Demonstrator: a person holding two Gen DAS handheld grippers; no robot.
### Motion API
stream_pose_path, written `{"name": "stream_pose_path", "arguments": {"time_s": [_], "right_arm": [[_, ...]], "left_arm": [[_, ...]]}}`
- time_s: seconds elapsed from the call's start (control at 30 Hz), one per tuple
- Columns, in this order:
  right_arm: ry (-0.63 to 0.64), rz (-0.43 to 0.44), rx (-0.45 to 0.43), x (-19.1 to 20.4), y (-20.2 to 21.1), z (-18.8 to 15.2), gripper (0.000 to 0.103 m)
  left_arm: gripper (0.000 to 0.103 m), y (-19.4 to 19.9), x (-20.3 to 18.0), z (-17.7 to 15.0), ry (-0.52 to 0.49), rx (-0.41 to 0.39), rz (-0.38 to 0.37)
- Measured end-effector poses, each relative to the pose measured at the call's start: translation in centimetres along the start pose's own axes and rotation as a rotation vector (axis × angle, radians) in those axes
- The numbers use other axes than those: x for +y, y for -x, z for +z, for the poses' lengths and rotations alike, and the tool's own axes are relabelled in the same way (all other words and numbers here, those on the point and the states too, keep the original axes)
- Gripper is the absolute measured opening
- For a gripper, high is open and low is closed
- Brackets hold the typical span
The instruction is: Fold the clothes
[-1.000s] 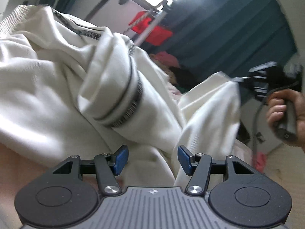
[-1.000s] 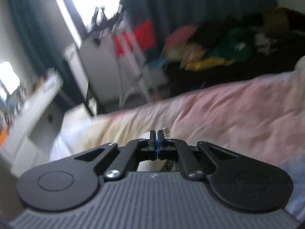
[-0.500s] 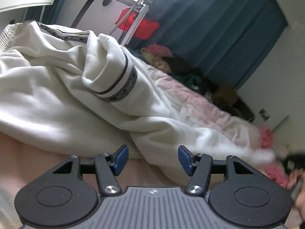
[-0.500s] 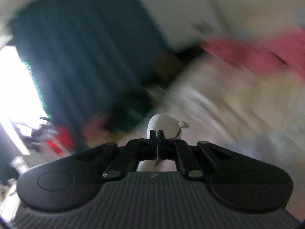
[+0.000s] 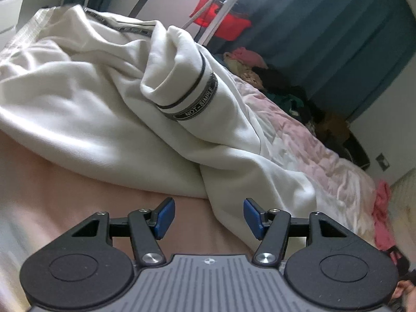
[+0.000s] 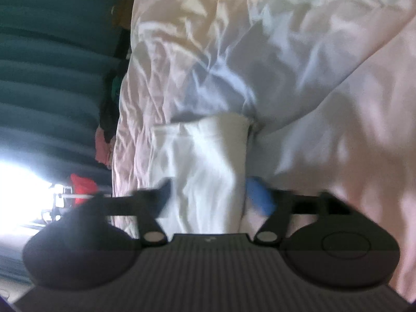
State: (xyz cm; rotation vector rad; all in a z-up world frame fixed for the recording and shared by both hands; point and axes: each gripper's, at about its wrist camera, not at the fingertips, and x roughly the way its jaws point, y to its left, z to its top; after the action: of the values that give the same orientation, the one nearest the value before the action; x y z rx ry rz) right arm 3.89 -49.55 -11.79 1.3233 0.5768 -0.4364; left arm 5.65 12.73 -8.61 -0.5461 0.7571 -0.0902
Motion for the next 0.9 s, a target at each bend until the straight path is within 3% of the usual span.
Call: {"name": "stream_pose_path", "arguments": {"time_s": [0.13, 0.3, 0.37, 0.4, 0.43, 0.6, 0.7, 0.8, 0.9], "right_arm": [[0.020, -0.010, -0.004, 0.3, -1.3, -0.8, 0.066], [0.058, 0.004, -0.034, 0.9, -3.1, -0.8, 0.065], [0.075, 0.013, -0.049, 1.2, -3.8, -0.7, 0.050], [0.083, 0.018, -0.057, 1.3, -4.2, -0.6, 0.024], [0.096, 0.032, -0.069, 1.5, -4.1, -0.5, 0.021], [0.140, 0.114, -0.151, 3.4, -2.0, -0.4, 0.015], [0.154, 0.167, -0.255, 4.1, 0.4, 0.3, 0.014], [0.154, 0.130, -0.321, 3.5, 1.0, 1.6, 0.014], [0.063, 0.045, -0.237, 1.1, -0.5, 2.7, 0.014]], "left_arm": [[0.063, -0.6, 0.4, 0.0, 0.026, 0.001, 0.018], [0.063, -1.4, 0.9, 0.1, 0.057, 0.003, 0.041], [0.063, -1.6, 1.0, 0.0, 0.066, 0.004, 0.048], [0.063, -1.7, 1.1, 0.0, 0.068, 0.005, 0.050], [0.063, -1.7, 1.1, -0.1, 0.070, 0.006, 0.051], [0.063, -1.5, 1.1, 0.0, 0.076, -0.014, 0.036], [0.063, -1.1, 1.4, 0.1, 0.092, -0.028, 0.030], [0.063, -0.7, 2.5, 0.4, 0.153, -0.031, 0.051], [0.063, -0.3, 3.5, 0.7, 0.215, -0.033, 0.072]]}}
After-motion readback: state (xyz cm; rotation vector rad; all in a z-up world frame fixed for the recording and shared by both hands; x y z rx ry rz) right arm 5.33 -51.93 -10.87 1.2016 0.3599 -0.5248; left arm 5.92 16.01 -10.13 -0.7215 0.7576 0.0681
